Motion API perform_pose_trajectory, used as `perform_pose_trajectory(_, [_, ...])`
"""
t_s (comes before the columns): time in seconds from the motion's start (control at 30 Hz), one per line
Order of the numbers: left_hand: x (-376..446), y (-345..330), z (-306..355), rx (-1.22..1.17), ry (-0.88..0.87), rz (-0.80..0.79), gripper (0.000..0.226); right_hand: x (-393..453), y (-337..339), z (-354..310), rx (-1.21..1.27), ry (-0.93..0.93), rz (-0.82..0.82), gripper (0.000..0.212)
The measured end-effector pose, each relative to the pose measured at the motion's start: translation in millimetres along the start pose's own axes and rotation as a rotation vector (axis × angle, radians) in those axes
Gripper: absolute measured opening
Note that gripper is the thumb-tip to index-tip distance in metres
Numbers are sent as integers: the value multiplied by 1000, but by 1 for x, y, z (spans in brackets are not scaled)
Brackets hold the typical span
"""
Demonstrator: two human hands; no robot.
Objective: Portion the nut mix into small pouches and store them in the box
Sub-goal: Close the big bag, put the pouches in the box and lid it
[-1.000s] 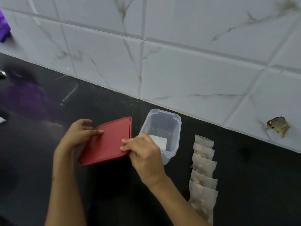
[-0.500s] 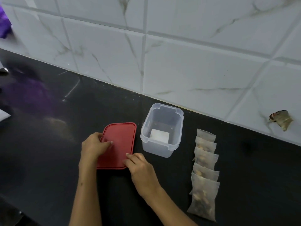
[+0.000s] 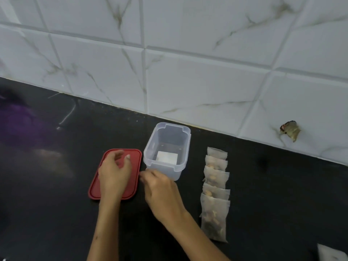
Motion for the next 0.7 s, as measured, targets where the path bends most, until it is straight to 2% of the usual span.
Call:
perform_pose_trajectory(0.1, [-32, -17, 32, -249, -50, -48, 25, -5, 54, 7, 34, -99, 177, 25])
perform_pose_trajectory(0.23, [-78, -51, 75, -443, -99, -201, 20, -27, 113, 27, 15, -215, 381, 27])
perform_pose_trajectory(0.5, [-167, -99, 124, -606, -100, -507, 21, -98, 200, 63, 66, -421, 653, 27])
perform_pose_trajectory(0.7, [-246, -132, 138, -676, 23, -721, 21, -176, 251, 88, 106, -621, 782, 28])
Point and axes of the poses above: each hand's wrist, its own x-axis towards the middle knuckle, its own y-axis out of the back of the hand, z = x × y, the point moved 4 cm from there along x, towards the middle knuckle, and after that the axes turned 1 degree about -y, right-handed, at the moved point
